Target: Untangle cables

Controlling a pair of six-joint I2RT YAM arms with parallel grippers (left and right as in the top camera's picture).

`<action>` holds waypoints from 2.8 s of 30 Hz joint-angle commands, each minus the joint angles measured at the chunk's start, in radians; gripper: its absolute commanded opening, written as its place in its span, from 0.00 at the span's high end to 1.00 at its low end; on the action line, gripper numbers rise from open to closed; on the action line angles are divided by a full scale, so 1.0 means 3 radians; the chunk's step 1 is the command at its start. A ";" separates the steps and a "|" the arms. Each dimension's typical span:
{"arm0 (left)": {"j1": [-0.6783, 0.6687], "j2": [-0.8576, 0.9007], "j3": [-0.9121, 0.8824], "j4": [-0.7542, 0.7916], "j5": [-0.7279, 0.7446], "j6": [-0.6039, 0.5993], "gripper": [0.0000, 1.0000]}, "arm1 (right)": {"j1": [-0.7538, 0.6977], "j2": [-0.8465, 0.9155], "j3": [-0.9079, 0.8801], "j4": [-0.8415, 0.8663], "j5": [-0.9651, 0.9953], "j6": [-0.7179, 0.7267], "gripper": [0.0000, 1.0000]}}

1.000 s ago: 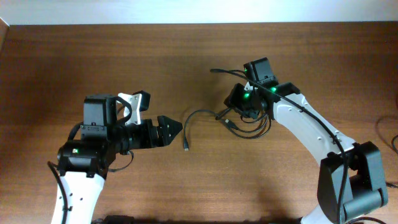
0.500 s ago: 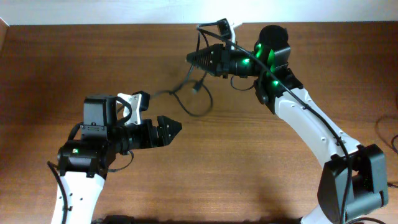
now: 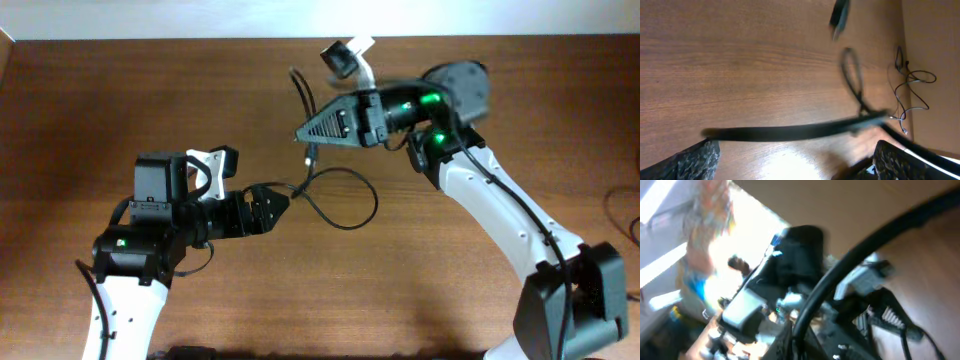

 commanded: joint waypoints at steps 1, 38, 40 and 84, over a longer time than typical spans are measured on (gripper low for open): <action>0.0011 -0.0008 0.0027 0.0001 -0.0098 0.0031 0.01 | 0.0013 -0.0084 0.0050 0.0643 -0.0151 0.0842 0.96; 0.0011 -0.0008 0.0024 0.0104 -0.0345 -0.0149 0.38 | -0.3318 0.0202 0.0050 -0.1362 0.0938 -0.1111 0.96; 0.0011 -0.0008 0.0024 0.0104 -0.0347 -0.0149 0.36 | -0.3254 0.0197 0.0050 -0.2415 0.1486 -0.1956 0.96; 0.0022 -0.0106 0.0305 0.1451 -0.0524 -0.0121 0.18 | -0.2066 -0.1657 0.0299 -0.6048 0.4063 -0.4320 0.01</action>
